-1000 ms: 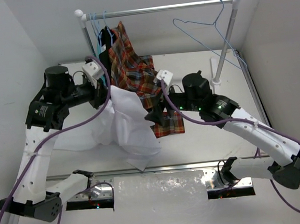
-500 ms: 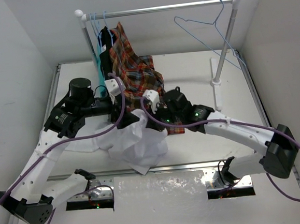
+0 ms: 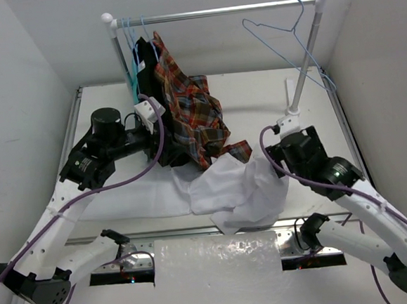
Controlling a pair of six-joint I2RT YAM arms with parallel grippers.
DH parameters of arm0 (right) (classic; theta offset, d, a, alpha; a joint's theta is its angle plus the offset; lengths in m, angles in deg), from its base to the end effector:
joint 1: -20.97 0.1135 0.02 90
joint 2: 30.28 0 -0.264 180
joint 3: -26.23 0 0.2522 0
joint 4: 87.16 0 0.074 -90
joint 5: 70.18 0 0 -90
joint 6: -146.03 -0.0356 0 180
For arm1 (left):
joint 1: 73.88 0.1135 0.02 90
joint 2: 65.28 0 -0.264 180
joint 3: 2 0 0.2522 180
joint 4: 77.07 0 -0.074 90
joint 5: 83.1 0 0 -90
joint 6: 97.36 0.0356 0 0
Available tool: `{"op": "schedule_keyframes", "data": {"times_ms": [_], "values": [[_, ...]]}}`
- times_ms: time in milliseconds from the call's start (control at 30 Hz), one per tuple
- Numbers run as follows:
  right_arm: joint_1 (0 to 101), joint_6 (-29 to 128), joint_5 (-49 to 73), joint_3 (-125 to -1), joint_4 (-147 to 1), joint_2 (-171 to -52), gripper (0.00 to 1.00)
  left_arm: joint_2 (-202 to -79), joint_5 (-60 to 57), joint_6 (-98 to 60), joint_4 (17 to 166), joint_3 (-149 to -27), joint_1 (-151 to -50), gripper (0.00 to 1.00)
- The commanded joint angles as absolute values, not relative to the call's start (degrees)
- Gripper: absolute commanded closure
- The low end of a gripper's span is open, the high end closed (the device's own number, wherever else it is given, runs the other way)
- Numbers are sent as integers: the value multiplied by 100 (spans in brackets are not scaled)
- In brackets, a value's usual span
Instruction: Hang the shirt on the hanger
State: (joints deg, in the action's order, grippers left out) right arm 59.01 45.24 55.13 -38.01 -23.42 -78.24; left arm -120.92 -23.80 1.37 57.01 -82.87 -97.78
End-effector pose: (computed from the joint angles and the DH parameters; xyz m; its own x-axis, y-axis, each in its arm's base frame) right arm 0.1347 0.0793 0.3043 -0.6066 -0.2806 -0.7439 -0.0830 0.9529 -0.2918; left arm 0.1727 -0.0964 0.4020 -0.2001 0.2314 -0.9520 0.8250 0.5640 -0.0363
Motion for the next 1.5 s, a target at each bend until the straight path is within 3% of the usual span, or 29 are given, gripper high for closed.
{"op": "schedule_keyframes", "data": {"times_ms": [0, 133, 167, 200, 233, 267, 300, 333, 400, 433, 567, 767, 867, 900, 1000, 1033, 1100, 1133, 1167, 1200, 1467], "values": [[5780, 5426, 5809, -4018, -3179, -7223, 1, -12092, -1650, 27, 5973, -8220, -9726, 8], [5780, 5796, 3927, -4263, -4009, -7131, 1, -11978, -1227, 160, 6060, -7923, -9726, 11], [5780, 5709, 3715, -4420, -3922, -7315, 8, -11977, -1174, 186, 6069, -7852, -9726, 14], [5789, 5647, 3374, -4796, -3790, -7560, 41, -12004, -1147, 239, 6061, -7808, -9726, 17], [5780, 5446, 3249, -5017, -3589, -8137, 66, -12082, -1164, 317, 5974, -7711, -9726, 32], [5789, 5157, 3160, -5272, -3500, -8447, 100, -12126, -1199, 501, 5903, -7667, -9726, 40], [5754, 5006, 2951, -5692, -3473, -8729, 100, -12170, -1182, 564, 5824, -7545, -9726, 47], [5719, 4753, 2775, -5801, -3673, -9219, 90, -12153, -1130, 616, 5823, -7456, -9735, 57], [5457, 4531, 1918, -5759, -4355, -9626, 43, -12110, -1042, 810, 5902, -7185, -9743, 57], [5307, 4287, 1581, -5688, -4569, -10054, 37, -12074, -1024, 871, 5946, -7113, -9743, 57], [4244, 3643, 340, -4952, -5053, -11016, 32, -11986, -1303, 1117, 6157, -6859, -9831, 52], [4242, 3898, -636, -3993, -5877, -11544, 12, -12073, -1745, 1715, 6376, -6131, -9989, 38], [4242, 4003, -979, -3597, -6161, -11641, 11, -12267, -1745, 1891, 6640, -5857, -10007, 37], [4242, 4064, -1024, -3509, -6197, -11658, 13, -12302, -1727, 1978, 6702, -5830, -10007, 36], [4277, 4152, -1208, -3088, -6451, -11650, 33, -12469, -1788, 2137, 6878, -5847, -10042, 34], [4286, 4178, -1235, -3043, -6539, -11641, 47, -12548, -1823, 2164, 6965, -5865, -10051, 33], [4329, 4275, -1270, -2981, -6575, -11641, 61, -12671, -1963, 2199, 7062, -5891, -10077, 32], [4338, 4302, -1322, -2989, -6558, -11641, 83, -12707, -2016, 2199, 7089, -5900, -10086, 32], [4356, 4363, -1340, -2998, -6540, -11615, 95, -12724, -2052, 2199, 7115, -5900, -10112, 32], [4452, 4381, -1306, -3024, -6496, -11571, 100, -12768, -2148, 2190, 7168, -5874, -10165, 32], [6243, 4996, 512, -1859, -7680, -9580, 100, -12777, -2516, 1997, 7405, -5768, -10613, 29]]}}
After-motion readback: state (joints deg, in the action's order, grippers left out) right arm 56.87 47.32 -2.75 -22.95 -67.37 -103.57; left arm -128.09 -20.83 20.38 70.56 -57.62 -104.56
